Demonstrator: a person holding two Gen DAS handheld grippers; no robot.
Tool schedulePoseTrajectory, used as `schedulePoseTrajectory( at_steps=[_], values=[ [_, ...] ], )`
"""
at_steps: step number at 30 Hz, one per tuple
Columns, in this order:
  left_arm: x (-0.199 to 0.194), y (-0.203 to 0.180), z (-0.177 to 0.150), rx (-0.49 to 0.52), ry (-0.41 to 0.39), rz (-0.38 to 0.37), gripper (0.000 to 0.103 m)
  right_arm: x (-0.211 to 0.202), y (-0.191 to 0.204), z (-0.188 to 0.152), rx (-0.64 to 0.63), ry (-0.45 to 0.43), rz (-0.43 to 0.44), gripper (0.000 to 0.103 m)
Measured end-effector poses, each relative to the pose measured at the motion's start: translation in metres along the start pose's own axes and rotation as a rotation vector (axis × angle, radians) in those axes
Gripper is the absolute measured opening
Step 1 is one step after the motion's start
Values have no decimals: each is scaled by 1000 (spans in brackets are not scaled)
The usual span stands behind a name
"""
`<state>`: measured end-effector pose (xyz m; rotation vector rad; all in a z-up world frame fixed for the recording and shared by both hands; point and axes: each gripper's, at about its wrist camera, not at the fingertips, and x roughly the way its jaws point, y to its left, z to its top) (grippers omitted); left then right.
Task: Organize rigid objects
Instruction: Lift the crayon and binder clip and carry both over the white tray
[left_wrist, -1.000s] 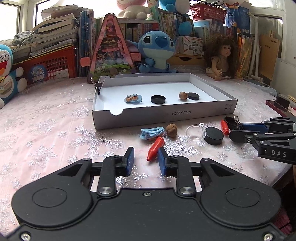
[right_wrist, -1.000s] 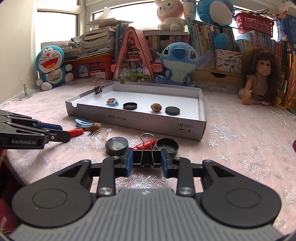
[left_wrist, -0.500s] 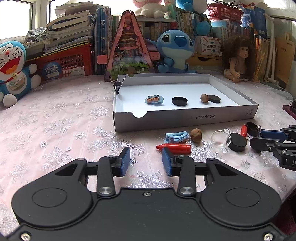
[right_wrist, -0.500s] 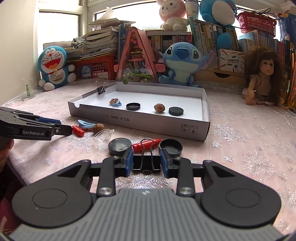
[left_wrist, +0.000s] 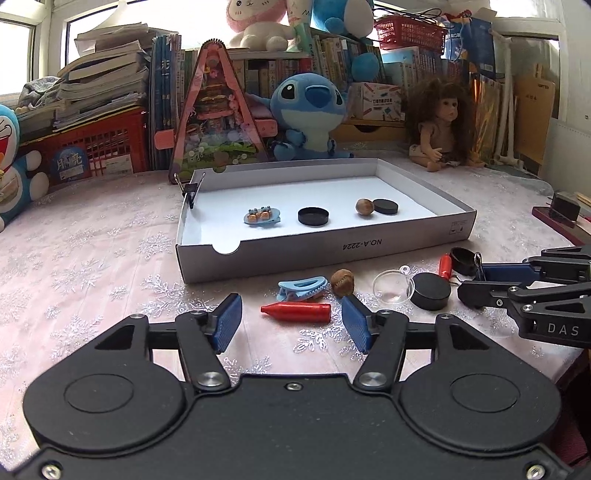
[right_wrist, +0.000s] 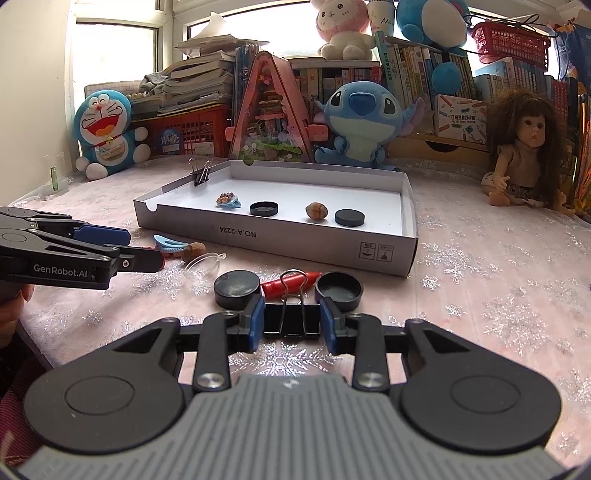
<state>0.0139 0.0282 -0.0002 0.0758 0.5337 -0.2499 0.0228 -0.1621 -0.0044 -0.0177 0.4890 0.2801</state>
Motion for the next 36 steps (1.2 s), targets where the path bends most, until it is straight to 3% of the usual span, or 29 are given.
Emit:
schedulePoseTrajectory(
  at_steps=[1,4,9,11,13,14,17,29,36],
  values=[
    [1,0,1,-1,0,-1,59,0,-1,0,2,-2,-4,40],
    [6,-1,1,-4,2,-6,62,0,-3,-1,8,-5,-2,56],
    [13,0,-1,-8,27,1,62,-1,-2,-4,-5,-17,-13,61],
    [14,1,-2,-12,28,-6,57,-1,-2,-5,-5,-15,-14,62],
    [14,2,-1,-15,28,-10,42,0,-3,-5,-1,-10,-12,62],
    [14,2,0,-15,29,-9,42,0,-3,-5,0,-8,-11,62],
    [13,1,0,-18,35,-5,42,-1,-3,-3,3,-3,7,37],
    [-12,1,26,-35,-31,6,42,-9,-9,20,22,-48,-14,36],
    [-5,17,55,-89,-35,26,42,-1,-23,44,43,-55,-56,36]
  ],
)
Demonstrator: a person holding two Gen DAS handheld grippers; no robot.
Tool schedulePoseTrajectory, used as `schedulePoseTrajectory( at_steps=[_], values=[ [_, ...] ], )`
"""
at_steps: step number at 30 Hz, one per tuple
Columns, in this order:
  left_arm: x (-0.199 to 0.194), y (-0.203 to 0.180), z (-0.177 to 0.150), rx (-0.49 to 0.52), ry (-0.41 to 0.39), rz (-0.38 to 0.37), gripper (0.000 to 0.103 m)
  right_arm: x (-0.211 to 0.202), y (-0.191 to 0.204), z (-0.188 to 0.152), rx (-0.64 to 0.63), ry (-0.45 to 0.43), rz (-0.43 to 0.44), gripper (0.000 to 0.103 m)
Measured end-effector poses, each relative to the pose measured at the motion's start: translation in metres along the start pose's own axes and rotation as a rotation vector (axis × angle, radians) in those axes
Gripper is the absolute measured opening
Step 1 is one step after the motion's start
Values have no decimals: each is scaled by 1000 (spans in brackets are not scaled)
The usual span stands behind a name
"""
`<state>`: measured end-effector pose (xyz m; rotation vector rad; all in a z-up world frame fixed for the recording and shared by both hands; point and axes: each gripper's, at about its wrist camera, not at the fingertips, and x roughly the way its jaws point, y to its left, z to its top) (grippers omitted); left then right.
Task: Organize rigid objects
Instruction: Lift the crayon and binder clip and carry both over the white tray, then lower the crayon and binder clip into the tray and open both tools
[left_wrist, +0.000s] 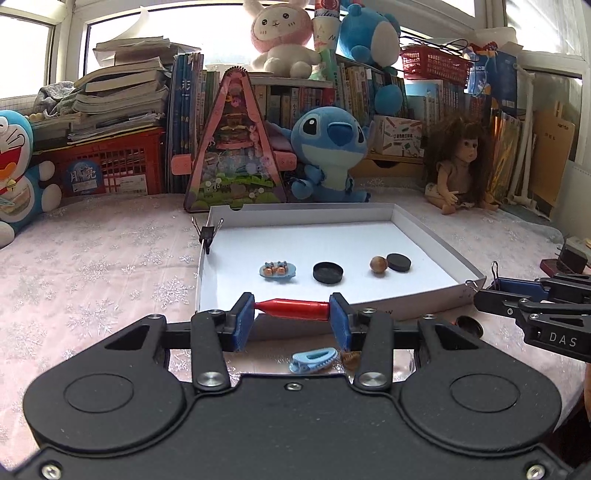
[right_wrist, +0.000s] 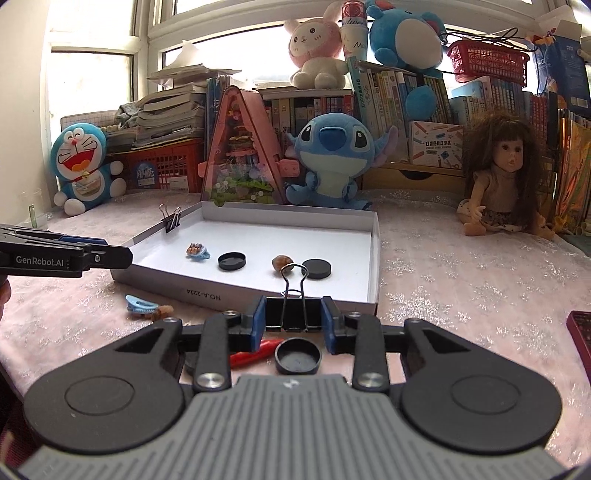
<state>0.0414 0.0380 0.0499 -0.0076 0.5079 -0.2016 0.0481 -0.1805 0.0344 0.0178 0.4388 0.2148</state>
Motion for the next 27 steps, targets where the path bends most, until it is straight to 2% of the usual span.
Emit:
schedulePoseTrajectory(
  at_steps=[6,12,17,27],
  values=[
    [17,12,27,-44,-4,4,42,18,-16,23,59,31,-11,36],
    [49,22,44,-93,60,15,42,42,-33,41,132,74,-34,36],
    [77,24,44,-113,121,27,42,61,-41,42,174,114,-31,36],
    [107,10,33,-99,166,40,42,87,-25,34,103,132,-30,37]
  ],
)
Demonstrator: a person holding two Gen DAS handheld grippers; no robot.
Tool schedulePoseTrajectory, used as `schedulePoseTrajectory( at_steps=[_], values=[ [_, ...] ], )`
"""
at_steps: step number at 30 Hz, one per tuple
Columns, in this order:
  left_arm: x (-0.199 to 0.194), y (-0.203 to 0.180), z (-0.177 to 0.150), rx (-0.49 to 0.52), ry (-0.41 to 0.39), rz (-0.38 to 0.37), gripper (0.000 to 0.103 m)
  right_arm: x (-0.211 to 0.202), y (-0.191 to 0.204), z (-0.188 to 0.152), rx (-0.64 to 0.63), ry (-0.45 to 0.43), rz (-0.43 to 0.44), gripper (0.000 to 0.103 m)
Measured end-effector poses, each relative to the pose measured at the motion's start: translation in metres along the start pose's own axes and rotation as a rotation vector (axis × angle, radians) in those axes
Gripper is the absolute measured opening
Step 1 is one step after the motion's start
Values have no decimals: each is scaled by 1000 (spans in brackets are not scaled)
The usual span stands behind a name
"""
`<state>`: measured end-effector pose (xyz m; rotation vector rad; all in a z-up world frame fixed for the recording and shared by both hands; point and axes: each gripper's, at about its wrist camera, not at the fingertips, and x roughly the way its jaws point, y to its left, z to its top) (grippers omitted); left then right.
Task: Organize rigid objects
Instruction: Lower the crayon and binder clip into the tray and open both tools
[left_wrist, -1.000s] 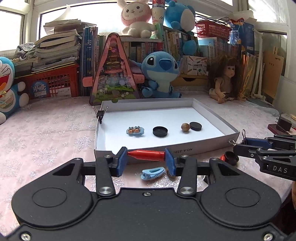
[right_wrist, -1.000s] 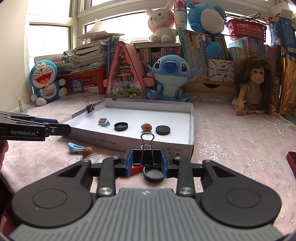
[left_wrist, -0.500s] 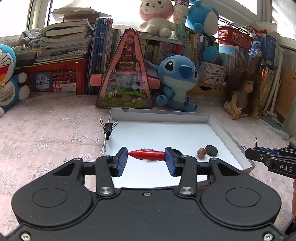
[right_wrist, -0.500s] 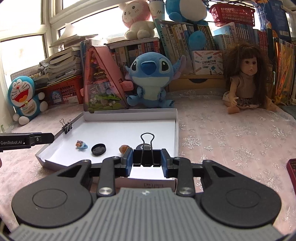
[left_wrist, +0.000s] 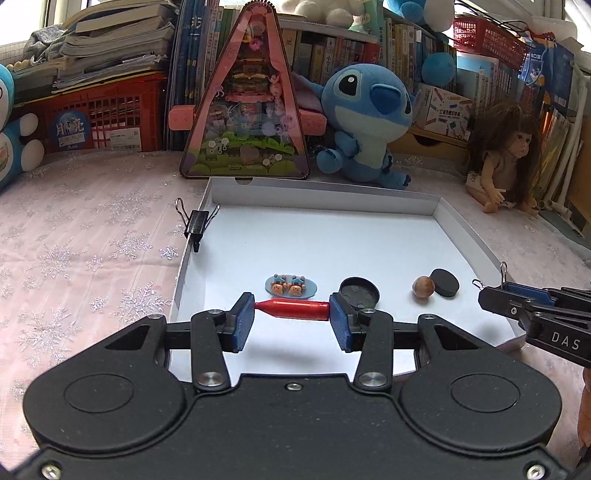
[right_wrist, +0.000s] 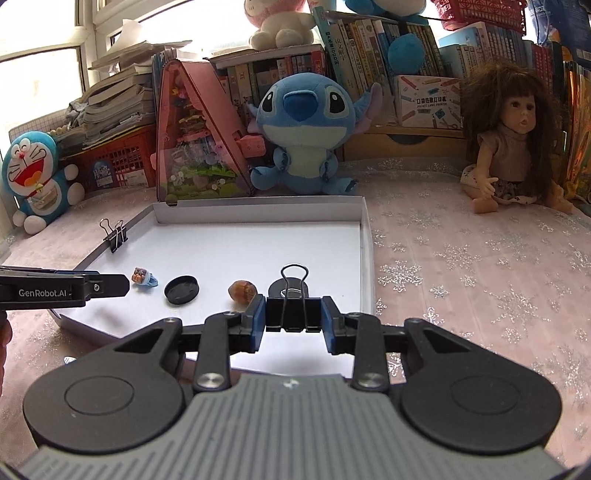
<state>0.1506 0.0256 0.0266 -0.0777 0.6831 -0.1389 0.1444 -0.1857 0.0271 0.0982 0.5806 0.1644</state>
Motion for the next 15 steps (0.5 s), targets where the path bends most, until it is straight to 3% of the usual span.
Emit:
schedulePoseTrajectory(
  at_steps=[15],
  values=[
    [19,-5,-2,10,16,17,42,23,8,1,-5,47,-16,37]
  ],
)
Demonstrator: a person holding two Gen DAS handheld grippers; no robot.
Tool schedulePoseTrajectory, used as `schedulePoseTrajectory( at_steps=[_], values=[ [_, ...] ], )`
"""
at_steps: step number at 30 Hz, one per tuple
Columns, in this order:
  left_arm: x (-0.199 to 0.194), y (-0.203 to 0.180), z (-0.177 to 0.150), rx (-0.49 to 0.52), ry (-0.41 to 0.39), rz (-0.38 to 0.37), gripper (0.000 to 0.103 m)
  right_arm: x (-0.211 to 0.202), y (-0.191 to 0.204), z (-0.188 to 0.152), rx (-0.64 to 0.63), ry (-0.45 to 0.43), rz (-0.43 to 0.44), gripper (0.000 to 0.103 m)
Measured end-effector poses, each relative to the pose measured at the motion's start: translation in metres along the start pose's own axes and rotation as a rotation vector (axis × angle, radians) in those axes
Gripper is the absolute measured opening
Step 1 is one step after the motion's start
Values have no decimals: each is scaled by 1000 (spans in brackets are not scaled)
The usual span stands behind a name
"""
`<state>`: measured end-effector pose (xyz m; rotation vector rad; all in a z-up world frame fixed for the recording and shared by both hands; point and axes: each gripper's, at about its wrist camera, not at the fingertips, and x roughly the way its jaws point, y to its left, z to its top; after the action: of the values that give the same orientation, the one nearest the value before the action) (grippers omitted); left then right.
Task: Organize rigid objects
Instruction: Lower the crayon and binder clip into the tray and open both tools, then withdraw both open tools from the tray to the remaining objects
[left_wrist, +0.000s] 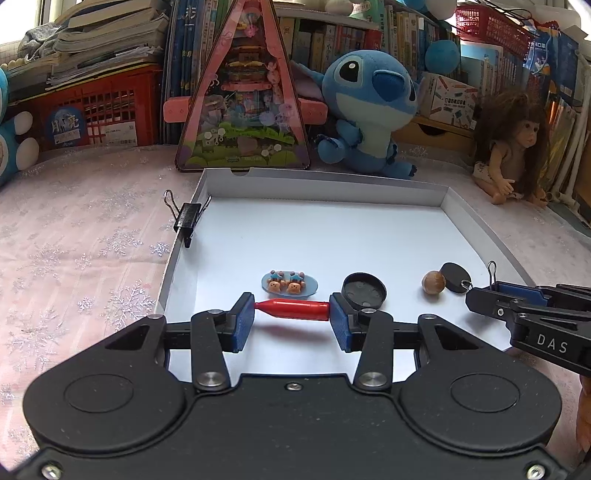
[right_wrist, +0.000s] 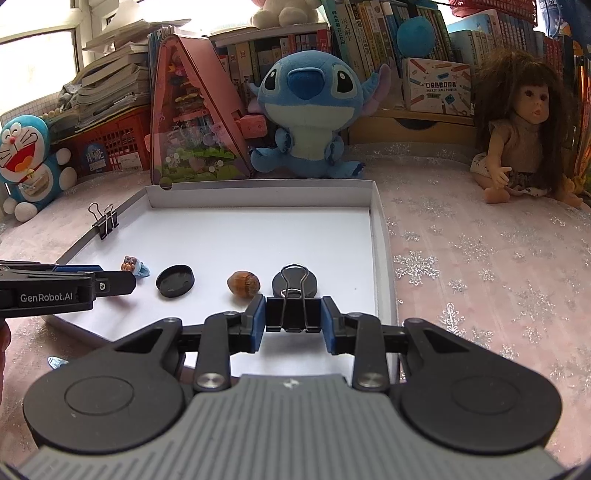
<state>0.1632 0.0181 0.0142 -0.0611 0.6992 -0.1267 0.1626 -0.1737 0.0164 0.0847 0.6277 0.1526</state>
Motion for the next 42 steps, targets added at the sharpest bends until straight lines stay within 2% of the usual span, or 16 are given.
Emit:
schedulePoseTrajectory(
  at_steps=[15,19,20,24,36,42],
  values=[
    [8,-7,-1,24,-9,14,42,7,0,1,8,9,-18,37],
    [6,-9,-3,38,-11,16,42,7,-1,1,12,3,-13,42],
    [5,-9,-3,37,-10,12,44,6,-1,1,15,1,-9,55],
    [-2,-10,-2,38,-28,0,55,0,-1,0,16,-17,-4,65],
    [-50,-17,-15,78,-102,-49,72,-34,-3,-9,-7,-80,12,80],
    [-73,-19,-31,106,-128,-53,73,-52,-5,-21,-37,-102,13,83]
  ],
)
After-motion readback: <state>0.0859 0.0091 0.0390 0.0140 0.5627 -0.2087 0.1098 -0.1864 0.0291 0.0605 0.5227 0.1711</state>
